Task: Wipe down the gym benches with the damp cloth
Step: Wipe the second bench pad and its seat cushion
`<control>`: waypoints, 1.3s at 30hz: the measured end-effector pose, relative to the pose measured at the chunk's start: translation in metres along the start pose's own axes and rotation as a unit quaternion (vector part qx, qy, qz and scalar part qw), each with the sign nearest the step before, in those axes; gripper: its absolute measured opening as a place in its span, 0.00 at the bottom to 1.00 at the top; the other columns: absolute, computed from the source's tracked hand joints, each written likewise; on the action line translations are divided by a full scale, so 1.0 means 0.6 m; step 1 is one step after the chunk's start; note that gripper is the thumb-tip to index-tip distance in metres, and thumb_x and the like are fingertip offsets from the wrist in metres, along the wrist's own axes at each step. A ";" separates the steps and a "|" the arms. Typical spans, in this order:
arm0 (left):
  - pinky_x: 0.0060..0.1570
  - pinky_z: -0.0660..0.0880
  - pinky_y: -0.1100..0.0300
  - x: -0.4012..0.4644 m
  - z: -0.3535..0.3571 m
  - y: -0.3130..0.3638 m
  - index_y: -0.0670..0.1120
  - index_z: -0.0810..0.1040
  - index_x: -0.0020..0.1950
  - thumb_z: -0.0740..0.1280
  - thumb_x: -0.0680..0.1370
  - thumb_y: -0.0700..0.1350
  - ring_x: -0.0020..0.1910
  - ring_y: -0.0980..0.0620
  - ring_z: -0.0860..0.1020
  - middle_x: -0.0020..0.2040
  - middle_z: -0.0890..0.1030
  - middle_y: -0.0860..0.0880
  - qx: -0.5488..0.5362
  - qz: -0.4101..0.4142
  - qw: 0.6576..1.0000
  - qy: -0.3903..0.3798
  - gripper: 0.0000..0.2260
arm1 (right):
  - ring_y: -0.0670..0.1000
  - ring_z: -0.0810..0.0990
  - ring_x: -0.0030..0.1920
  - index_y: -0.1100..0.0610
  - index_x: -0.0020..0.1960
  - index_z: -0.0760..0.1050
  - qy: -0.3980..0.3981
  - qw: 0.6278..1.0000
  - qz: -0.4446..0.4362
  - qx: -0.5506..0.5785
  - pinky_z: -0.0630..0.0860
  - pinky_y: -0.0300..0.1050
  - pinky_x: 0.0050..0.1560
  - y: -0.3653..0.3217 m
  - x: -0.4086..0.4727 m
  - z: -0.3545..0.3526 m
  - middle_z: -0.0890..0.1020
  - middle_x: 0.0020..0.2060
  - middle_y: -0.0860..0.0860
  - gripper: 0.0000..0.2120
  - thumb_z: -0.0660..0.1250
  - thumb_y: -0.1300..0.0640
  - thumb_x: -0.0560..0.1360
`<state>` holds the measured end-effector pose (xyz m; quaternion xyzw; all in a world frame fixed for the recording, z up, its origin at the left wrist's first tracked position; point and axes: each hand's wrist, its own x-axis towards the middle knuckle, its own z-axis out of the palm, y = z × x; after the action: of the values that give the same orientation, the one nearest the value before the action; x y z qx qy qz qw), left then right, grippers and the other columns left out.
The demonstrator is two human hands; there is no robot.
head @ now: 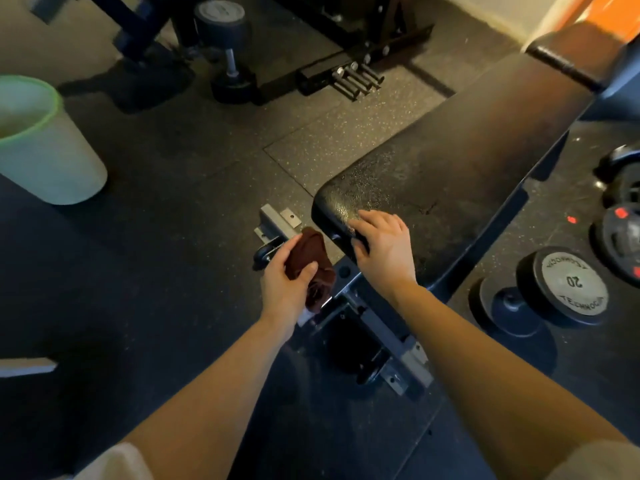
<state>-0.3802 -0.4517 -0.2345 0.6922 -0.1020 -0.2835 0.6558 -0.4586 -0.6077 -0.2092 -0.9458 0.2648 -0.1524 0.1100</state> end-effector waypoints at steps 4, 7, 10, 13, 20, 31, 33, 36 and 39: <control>0.65 0.72 0.47 0.046 0.004 -0.029 0.53 0.73 0.69 0.70 0.75 0.39 0.65 0.52 0.74 0.66 0.76 0.50 0.014 0.069 0.997 -0.016 0.23 | 0.61 0.77 0.58 0.57 0.57 0.81 0.029 0.997 -0.065 -0.007 0.73 0.60 0.60 0.026 0.022 0.020 0.81 0.57 0.56 0.13 0.71 0.59 0.73; 0.66 0.72 0.48 0.073 0.012 -0.047 0.52 0.73 0.68 0.70 0.75 0.39 0.64 0.52 0.74 0.65 0.76 0.51 0.020 0.113 0.993 -0.031 0.22 | 0.61 0.77 0.59 0.56 0.61 0.80 0.013 0.993 -0.110 -0.036 0.72 0.55 0.60 0.042 0.026 0.027 0.80 0.60 0.56 0.15 0.70 0.55 0.75; 0.67 0.71 0.48 0.093 0.027 -0.067 0.51 0.73 0.69 0.70 0.76 0.39 0.64 0.52 0.74 0.65 0.76 0.50 0.024 0.147 0.988 -0.033 0.22 | 0.58 0.73 0.64 0.51 0.65 0.78 0.003 0.992 -0.114 -0.049 0.69 0.53 0.61 0.051 0.027 0.029 0.77 0.65 0.52 0.16 0.67 0.52 0.78; 0.66 0.71 0.48 0.092 0.037 -0.082 0.49 0.72 0.69 0.70 0.76 0.39 0.64 0.52 0.74 0.65 0.76 0.49 0.003 0.151 0.988 -0.026 0.22 | 0.55 0.71 0.65 0.48 0.66 0.76 -0.011 0.992 -0.114 -0.051 0.71 0.55 0.60 0.054 0.030 0.028 0.75 0.67 0.50 0.16 0.65 0.49 0.79; 0.66 0.71 0.48 0.092 0.073 -0.066 0.51 0.72 0.68 0.68 0.77 0.39 0.65 0.53 0.72 0.64 0.74 0.52 -0.038 0.120 0.989 0.080 0.20 | 0.57 0.75 0.59 0.49 0.63 0.79 0.021 0.991 -0.121 -0.054 0.73 0.54 0.52 0.056 0.024 0.038 0.79 0.61 0.50 0.15 0.67 0.51 0.77; 0.62 0.70 0.64 0.081 0.085 -0.098 0.48 0.73 0.65 0.68 0.77 0.44 0.60 0.61 0.72 0.60 0.75 0.53 0.015 0.192 0.977 0.087 0.16 | 0.57 0.75 0.58 0.50 0.62 0.79 0.048 0.989 -0.130 -0.051 0.73 0.53 0.51 0.066 0.028 0.052 0.79 0.60 0.51 0.15 0.65 0.50 0.77; 0.55 0.68 0.70 0.098 0.088 -0.066 0.48 0.74 0.64 0.69 0.77 0.46 0.54 0.63 0.72 0.56 0.75 0.53 0.052 0.261 0.960 0.092 0.16 | 0.56 0.75 0.58 0.49 0.63 0.79 0.046 0.989 -0.131 -0.054 0.73 0.53 0.51 0.065 0.029 0.052 0.79 0.60 0.51 0.17 0.61 0.48 0.77; 0.55 0.69 0.64 0.127 0.090 -0.057 0.46 0.75 0.64 0.68 0.76 0.48 0.54 0.59 0.71 0.55 0.77 0.51 0.093 0.296 0.947 0.087 0.17 | 0.57 0.75 0.58 0.49 0.62 0.78 0.052 0.988 -0.137 -0.054 0.73 0.53 0.50 0.063 0.030 0.051 0.79 0.60 0.51 0.19 0.57 0.46 0.77; 0.56 0.69 0.64 0.132 0.094 -0.074 0.44 0.73 0.64 0.67 0.77 0.46 0.55 0.58 0.73 0.55 0.76 0.51 0.077 0.290 0.949 0.092 0.16 | 0.56 0.74 0.57 0.49 0.63 0.78 0.051 0.988 -0.136 -0.059 0.72 0.52 0.50 0.061 0.028 0.052 0.79 0.59 0.51 0.18 0.59 0.46 0.78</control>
<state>-0.3552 -0.5349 -0.2969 0.7040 -0.2594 -0.0074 0.6610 -0.4512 -0.6437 -0.2450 -0.9688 0.1477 -0.1979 0.0192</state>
